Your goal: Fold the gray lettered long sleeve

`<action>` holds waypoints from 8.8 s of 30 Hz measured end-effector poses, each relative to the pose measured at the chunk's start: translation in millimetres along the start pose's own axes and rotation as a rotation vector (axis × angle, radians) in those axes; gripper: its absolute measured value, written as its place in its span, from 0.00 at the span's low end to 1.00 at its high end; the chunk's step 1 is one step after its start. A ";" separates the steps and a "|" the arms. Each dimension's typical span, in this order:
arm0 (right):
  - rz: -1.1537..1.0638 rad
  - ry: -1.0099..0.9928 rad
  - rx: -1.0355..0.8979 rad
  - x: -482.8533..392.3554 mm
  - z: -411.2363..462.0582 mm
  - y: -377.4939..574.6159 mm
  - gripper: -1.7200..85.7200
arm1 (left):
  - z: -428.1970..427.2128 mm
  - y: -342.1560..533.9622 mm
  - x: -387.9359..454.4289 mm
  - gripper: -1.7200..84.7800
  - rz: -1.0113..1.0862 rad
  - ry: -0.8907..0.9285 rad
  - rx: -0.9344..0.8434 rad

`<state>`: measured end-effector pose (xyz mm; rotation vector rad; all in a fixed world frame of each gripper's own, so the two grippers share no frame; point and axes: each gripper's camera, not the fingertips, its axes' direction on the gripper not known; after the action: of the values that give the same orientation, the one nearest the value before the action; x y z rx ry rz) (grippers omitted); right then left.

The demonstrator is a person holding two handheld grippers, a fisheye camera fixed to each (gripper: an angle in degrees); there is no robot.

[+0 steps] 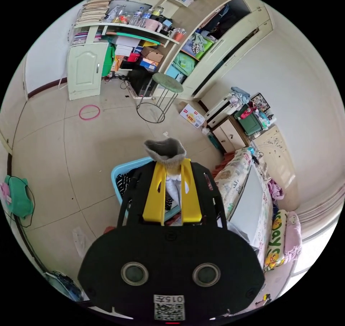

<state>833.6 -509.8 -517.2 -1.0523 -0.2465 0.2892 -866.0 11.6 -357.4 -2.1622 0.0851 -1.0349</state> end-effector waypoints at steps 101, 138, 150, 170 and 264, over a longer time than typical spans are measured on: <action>-0.541 -0.737 -0.934 -782.4 535.5 105.8 0.06 | 502.6 135.5 351.0 0.05 0.549 0.831 -0.795; -1.077 -0.315 -0.663 -922.9 507.7 -6.8 0.15 | 567.6 90.7 395.3 0.13 1.124 0.171 -0.657; -1.253 -0.180 -0.936 -880.8 442.1 6.7 0.21 | 568.4 86.7 354.4 0.15 1.128 0.270 -0.912; -0.831 0.219 -0.658 -816.9 460.0 5.2 0.08 | 518.7 117.2 387.7 0.06 1.128 -0.113 -0.502; -0.738 -0.048 -0.817 -501.9 176.6 572.0 0.07 | 104.9 340.6 38.8 0.02 0.883 -0.119 -0.754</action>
<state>238.9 -275.9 -966.5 -1.6641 -0.8136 -0.5019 -685.9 -190.8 -592.3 -2.3798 1.4192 -0.3549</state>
